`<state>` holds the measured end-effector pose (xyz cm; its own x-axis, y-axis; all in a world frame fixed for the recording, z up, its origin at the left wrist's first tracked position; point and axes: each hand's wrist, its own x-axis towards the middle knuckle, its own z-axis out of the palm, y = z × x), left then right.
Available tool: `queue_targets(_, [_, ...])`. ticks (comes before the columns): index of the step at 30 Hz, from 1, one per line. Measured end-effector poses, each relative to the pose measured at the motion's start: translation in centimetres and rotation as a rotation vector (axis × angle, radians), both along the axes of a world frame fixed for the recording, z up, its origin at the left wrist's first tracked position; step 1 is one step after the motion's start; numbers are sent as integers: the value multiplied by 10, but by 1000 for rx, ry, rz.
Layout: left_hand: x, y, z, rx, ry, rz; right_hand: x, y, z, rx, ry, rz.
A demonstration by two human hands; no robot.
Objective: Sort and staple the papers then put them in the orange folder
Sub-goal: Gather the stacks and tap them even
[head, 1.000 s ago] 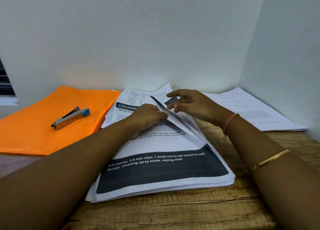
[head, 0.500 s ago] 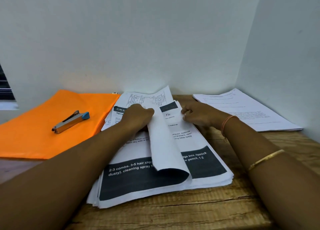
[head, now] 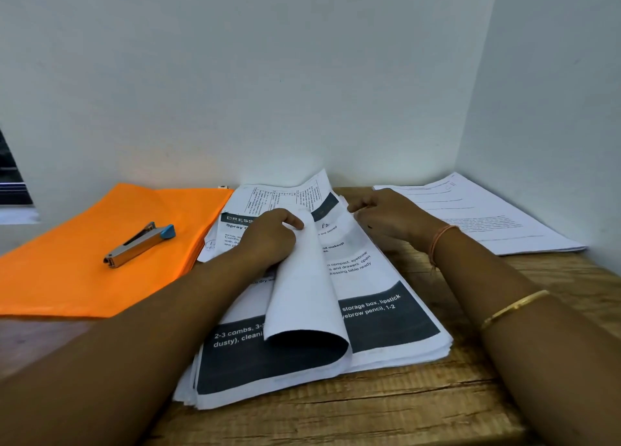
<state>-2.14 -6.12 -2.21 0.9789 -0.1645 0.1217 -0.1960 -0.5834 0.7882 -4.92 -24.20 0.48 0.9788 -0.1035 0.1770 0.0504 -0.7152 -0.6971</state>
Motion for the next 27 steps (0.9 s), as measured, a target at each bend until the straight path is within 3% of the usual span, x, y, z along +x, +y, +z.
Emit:
queue_targets(5, [0, -1, 0, -12, 4, -12, 1, -4, -1, 181, 20, 15])
queue_targets(11, [-3, -1, 1, -80, -30, -25, 4, -5, 0, 241, -8, 119])
queue_targets(17, [-4, -5, 8, -510, 272, -25, 6, 7, -5, 133, 27, 320])
queue_targets(21, [1, -4, 3, -417, 219, -7, 1, 12, -2, 129, 60, 341])
queue_targets(27, [3, -2, 3, -587, 285, 51, 7, 12, -6, 91, -27, 283])
